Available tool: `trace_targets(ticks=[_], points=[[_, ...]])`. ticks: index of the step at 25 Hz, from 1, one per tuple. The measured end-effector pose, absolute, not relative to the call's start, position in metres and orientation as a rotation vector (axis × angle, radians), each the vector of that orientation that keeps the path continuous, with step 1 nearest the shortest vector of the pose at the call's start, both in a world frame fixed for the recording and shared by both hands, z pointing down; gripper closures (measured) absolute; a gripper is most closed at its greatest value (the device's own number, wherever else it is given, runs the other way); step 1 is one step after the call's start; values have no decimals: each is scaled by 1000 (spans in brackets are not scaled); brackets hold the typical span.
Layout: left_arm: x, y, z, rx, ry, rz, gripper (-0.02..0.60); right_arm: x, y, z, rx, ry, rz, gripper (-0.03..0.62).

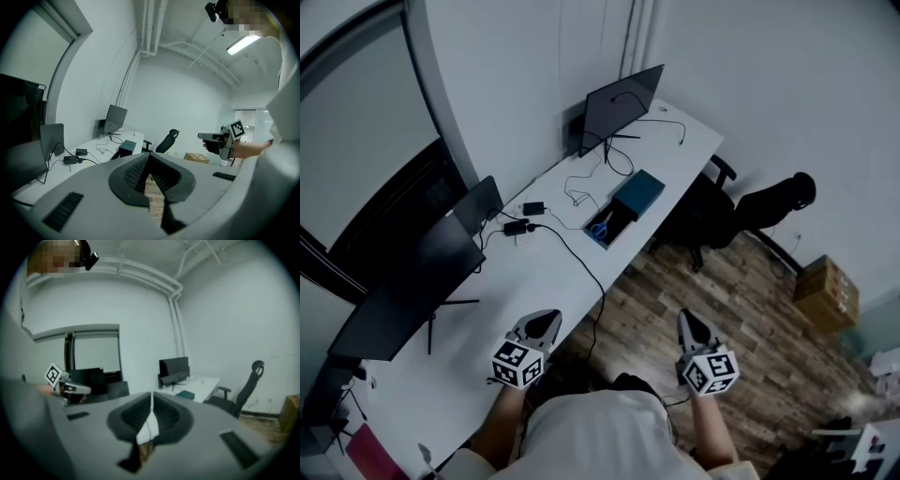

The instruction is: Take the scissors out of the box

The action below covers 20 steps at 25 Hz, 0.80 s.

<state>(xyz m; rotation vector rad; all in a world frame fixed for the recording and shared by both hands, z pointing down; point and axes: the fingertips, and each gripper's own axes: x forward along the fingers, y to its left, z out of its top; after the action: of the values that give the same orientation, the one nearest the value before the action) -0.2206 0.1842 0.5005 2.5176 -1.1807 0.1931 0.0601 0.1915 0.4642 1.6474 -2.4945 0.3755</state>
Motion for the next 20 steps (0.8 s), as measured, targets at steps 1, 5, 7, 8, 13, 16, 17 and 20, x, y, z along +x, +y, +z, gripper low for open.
trace_targets(ticks=[1,5,7,8,13,16,17,20], points=[[-223,182,502,2518,-1175,195,549,57,191,466,1646,-2492,378,560],[-227,175,508,2516,-1155,208,549,49,188,469,1635,-2480,373,560],[-226,170,512,2510,-1148,213,549,49,185,471,1631,-2476,384,560],[-225,167,513,2504,-1147,216,549,50,182,473,1630,-2475,394,560],[-214,144,517,2488,-1145,224,549,61,157,480,1625,-2478,423,560],[-206,125,519,2471,-1164,224,549,68,133,487,1605,-2489,442,560],[-203,119,519,2463,-1172,220,549,69,124,489,1590,-2493,446,560],[-189,99,518,2450,-1190,213,549,76,98,492,1539,-2509,446,560]])
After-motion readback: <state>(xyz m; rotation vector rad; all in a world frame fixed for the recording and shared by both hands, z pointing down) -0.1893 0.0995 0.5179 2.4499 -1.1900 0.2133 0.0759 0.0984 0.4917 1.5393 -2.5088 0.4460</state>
